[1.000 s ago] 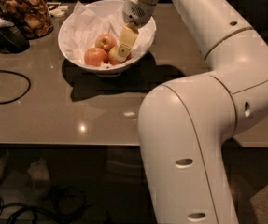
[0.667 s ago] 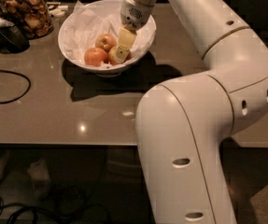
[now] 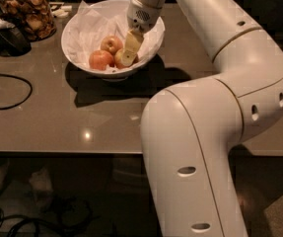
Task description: Pick apple from white bowl
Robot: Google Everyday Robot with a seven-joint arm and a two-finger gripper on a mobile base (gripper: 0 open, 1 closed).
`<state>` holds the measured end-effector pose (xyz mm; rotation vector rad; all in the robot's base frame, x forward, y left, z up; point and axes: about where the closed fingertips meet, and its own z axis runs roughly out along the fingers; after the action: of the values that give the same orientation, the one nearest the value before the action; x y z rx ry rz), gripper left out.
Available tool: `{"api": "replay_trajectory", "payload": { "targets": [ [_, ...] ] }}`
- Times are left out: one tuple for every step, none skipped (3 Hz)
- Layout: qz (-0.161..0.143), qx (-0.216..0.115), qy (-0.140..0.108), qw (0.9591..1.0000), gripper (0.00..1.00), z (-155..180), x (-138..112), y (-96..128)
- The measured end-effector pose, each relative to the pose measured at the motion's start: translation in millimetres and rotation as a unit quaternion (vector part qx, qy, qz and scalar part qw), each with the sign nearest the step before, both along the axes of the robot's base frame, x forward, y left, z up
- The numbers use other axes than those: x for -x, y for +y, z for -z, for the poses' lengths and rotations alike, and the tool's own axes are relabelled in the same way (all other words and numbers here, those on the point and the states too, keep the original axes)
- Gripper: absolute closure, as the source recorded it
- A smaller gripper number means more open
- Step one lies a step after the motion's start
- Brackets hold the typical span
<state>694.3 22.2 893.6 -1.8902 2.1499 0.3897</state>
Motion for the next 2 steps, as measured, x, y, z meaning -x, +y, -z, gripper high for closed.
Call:
{"api": "replay_trajectory", "payload": {
  "targets": [
    [0.001, 0.001, 0.002, 1.0000, 0.38, 1.2, -0.3, -1.2],
    [0.001, 0.003, 0.000, 1.0000, 0.37, 0.5, -1.3, -2.7]
  ]
}}
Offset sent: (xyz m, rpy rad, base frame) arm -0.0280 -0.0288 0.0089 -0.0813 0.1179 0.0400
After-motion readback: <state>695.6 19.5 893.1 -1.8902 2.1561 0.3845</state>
